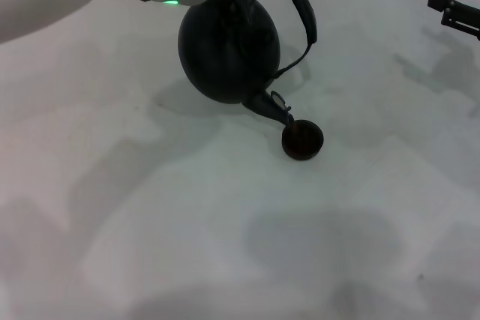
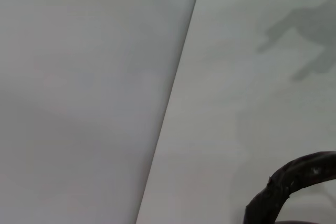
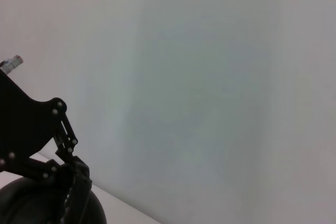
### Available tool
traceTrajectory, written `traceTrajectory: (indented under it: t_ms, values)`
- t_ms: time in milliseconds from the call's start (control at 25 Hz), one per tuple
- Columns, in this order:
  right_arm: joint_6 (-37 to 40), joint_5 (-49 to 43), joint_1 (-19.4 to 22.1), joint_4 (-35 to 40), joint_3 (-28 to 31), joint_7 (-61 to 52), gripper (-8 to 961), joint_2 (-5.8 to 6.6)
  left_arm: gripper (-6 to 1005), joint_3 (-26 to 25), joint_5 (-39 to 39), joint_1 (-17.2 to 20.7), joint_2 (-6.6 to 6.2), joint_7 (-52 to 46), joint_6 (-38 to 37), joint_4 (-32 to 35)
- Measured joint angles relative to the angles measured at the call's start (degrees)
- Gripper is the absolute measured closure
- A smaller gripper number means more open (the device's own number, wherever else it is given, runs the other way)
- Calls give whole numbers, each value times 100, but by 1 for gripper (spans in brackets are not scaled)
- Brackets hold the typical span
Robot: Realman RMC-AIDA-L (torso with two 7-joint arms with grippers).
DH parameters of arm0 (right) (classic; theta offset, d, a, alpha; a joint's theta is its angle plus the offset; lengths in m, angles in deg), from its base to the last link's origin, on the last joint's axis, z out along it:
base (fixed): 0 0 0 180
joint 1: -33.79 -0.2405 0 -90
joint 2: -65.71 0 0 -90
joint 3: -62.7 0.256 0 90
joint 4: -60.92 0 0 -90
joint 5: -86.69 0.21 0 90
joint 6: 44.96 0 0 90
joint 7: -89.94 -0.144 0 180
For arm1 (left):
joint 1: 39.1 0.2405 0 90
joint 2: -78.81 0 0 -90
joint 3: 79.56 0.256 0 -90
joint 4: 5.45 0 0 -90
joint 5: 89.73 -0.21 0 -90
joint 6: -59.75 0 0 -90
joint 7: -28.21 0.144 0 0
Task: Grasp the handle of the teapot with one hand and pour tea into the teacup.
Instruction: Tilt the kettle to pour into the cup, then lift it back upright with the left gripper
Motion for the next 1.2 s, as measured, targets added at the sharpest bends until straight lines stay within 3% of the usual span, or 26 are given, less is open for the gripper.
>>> traceTrajectory:
  t_ms: [1200]
  values:
    - [66,-1,0,0,0,5,128,0,873,43,-13,-149,4,-8,-62,-27]
